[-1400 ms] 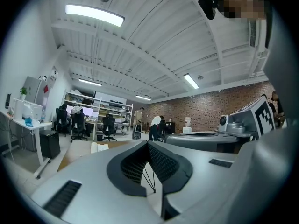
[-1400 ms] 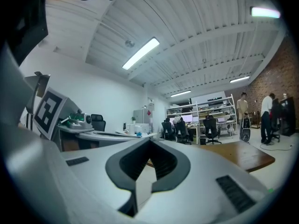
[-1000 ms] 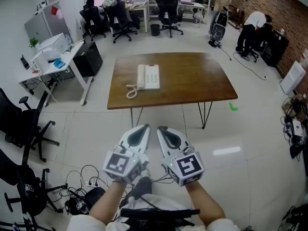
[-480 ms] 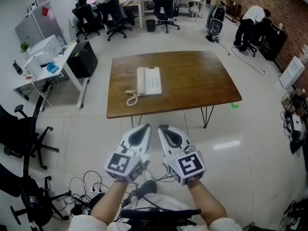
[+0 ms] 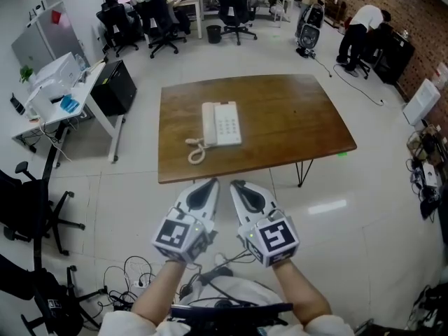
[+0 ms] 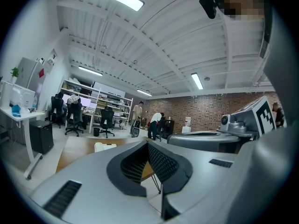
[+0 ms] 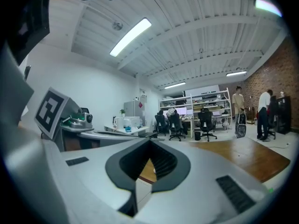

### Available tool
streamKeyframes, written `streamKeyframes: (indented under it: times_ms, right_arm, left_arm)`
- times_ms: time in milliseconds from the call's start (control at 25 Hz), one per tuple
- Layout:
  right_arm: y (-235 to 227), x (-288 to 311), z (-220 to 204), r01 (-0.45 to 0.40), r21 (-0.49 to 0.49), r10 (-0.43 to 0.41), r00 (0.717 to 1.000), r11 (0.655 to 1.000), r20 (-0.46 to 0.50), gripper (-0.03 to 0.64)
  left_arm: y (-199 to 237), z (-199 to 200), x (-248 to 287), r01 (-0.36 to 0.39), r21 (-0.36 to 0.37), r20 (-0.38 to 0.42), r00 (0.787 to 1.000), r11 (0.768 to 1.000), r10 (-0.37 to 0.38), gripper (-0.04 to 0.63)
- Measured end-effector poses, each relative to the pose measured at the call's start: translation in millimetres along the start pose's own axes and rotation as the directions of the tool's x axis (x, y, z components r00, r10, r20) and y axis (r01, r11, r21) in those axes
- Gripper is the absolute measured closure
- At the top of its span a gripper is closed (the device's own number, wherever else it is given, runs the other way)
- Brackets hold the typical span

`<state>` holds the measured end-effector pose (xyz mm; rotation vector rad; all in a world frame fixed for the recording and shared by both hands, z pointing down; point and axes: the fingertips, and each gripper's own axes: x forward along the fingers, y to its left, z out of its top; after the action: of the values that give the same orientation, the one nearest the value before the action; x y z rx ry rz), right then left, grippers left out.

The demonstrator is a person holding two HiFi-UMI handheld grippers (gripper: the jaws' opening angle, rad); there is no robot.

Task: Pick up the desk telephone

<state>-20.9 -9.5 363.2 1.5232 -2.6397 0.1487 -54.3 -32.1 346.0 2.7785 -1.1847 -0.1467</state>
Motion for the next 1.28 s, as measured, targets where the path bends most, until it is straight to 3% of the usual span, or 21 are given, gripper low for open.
streamKeyframes:
  times_ms: [840, 1280]
  right_arm:
    - [-14.3, 54.8, 0.9, 0.038, 0.003, -0.038, 0.999, 0.999, -0.003, 0.615]
    - [-45.1, 81.0, -2.0, 0.033, 0.009, -0.033, 0.999, 0.999, -0.010, 0.615]
  left_arm:
    - [47.7, -2.7, 32.9, 0.046, -0.017, -0.005, 0.999, 0.999, -0.046, 0.595]
    - [64.4, -14.3, 68.3, 0.039, -0.021, -0.018, 0.999, 0.999, -0.040, 0.595]
